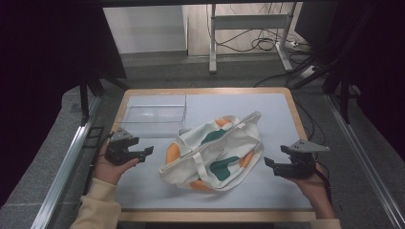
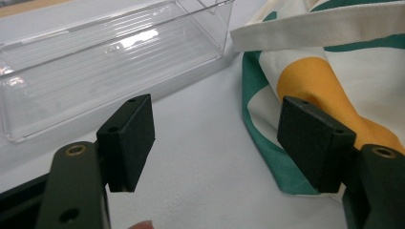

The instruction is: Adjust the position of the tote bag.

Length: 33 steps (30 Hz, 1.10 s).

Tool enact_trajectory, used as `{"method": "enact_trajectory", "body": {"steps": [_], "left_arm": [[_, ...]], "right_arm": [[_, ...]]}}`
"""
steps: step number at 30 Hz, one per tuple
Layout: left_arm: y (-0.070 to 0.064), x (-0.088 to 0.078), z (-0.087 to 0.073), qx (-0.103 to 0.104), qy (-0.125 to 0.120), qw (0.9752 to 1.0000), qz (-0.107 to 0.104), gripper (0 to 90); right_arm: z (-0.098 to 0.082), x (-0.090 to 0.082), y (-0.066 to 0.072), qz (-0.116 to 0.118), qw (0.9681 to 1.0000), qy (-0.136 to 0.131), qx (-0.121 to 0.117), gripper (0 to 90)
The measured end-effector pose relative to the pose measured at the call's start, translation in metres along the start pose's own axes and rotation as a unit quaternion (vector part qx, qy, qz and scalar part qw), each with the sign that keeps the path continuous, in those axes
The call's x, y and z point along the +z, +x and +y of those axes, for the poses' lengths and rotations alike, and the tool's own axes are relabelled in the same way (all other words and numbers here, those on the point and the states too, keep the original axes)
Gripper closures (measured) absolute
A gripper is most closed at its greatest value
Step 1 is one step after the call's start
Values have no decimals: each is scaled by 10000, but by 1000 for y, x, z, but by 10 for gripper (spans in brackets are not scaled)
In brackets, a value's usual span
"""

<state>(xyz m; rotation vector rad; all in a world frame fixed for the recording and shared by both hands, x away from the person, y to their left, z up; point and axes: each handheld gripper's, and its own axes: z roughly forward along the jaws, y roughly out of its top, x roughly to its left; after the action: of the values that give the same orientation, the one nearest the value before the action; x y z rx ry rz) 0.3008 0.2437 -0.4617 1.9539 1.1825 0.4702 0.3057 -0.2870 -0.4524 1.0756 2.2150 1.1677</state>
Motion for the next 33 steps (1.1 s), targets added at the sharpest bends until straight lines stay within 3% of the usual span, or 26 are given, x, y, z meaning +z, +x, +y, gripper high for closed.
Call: {"method": "enact_trajectory", "body": {"steps": [7,20,33], "left_arm": [[3,-7,2,-32,-49,9998,-173,281],[-6,-26,7,11,-223,9992,-340,292],[-24,-39,17,158,-369,9964,-746,309]], "right_arm": [[2,-1,0,-51,10000,-15,45,224],[8,-1,11,-123,9999,-2,-22,231],[8,-6,10,-178,9998,1,-37,242]]}}
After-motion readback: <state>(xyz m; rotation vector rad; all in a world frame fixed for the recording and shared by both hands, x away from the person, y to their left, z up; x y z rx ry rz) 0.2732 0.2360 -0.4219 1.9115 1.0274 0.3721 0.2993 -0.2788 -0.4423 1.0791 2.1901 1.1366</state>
